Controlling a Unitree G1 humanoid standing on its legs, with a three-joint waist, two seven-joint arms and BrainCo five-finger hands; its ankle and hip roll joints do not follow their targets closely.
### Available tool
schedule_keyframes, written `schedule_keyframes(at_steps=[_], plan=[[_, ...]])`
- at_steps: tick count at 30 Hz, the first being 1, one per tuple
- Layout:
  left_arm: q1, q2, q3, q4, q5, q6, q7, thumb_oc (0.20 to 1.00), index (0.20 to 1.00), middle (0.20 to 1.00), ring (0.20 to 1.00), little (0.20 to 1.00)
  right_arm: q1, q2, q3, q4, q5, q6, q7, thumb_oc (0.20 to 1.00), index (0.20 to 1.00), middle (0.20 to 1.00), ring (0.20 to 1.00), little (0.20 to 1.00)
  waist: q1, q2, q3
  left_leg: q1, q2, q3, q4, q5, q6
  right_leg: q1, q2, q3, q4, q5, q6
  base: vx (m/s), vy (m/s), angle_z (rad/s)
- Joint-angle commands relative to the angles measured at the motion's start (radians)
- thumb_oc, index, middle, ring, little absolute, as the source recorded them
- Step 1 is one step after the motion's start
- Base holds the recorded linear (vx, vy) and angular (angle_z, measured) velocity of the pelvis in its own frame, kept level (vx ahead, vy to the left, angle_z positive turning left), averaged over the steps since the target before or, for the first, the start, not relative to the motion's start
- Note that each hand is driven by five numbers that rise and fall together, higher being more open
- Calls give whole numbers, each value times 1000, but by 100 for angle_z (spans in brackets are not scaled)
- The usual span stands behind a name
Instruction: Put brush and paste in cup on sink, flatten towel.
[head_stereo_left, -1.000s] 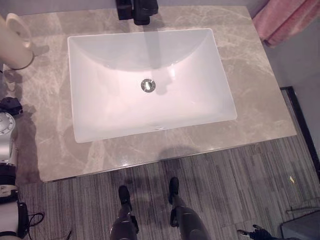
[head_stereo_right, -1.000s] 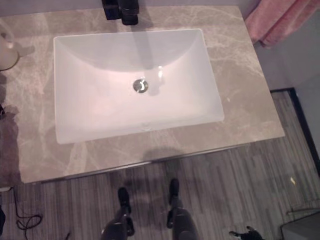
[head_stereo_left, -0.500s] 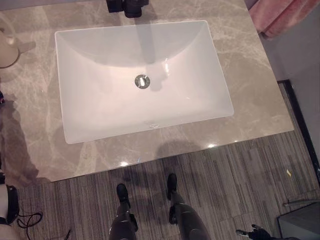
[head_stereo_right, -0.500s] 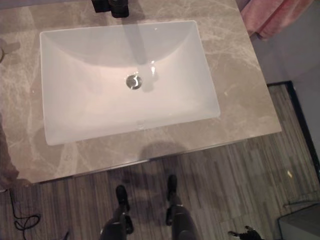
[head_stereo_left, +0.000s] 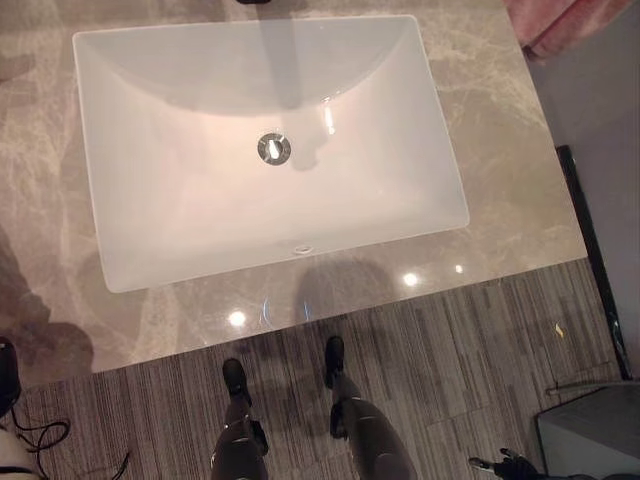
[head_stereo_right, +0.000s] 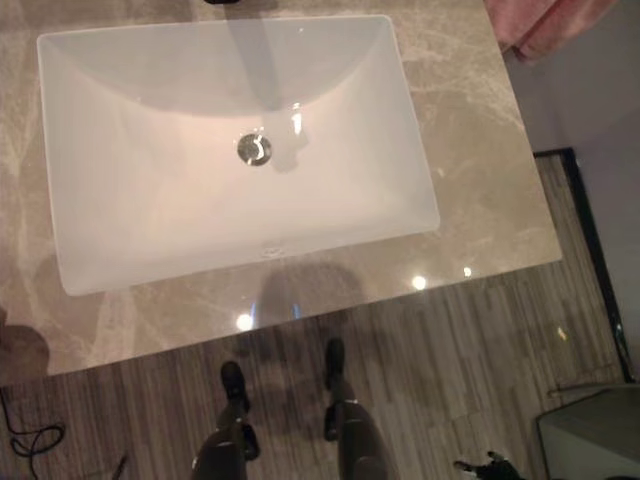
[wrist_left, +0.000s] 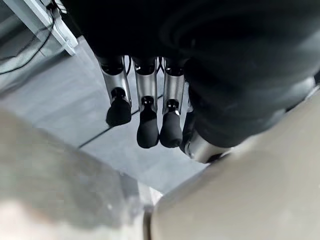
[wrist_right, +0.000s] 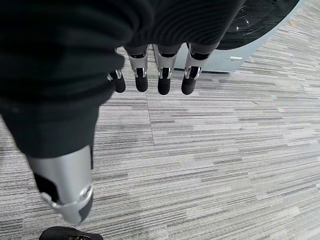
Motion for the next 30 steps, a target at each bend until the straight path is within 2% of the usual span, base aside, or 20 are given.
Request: schedule_keyframes(at_steps=[1,8,18,30], plan=[[-31,36,-40,24,19,-20,18,200,200,200,200,200,6,-23,26,31,26,5,-2,1000,1000,1000,1000,1000,-5,-5,8,1,27,-57,1,20,-25,62,-119,10,-1,5,124,0,0,0],[-43,24,-52,19,32,-21,20,200,200,200,200,200,7,-24,25,25,33,0,-3,1000,1000,1000,1000,1000,-10,-5,8,-1,26,-54,1,19,-24,55,-120,13,-1,4,123,1,2,-1],[-73,-39,-71,-77,84,-12,42,200,200,200,200,200,6,-30,22,8,45,-1,2,1000,1000,1000,1000,1000,-18,10,21,-17,25,-49,1,21,-23,29,-119,29,-1,9,118,-1,-6,-3],[-70,-65,-64,-75,90,-9,44,200,200,200,200,200,16,-30,20,9,45,-3,5,1000,1000,1000,1000,1000,-21,19,25,-23,32,-44,1,26,-26,13,-110,41,-1,7,111,-4,-9,-3]])
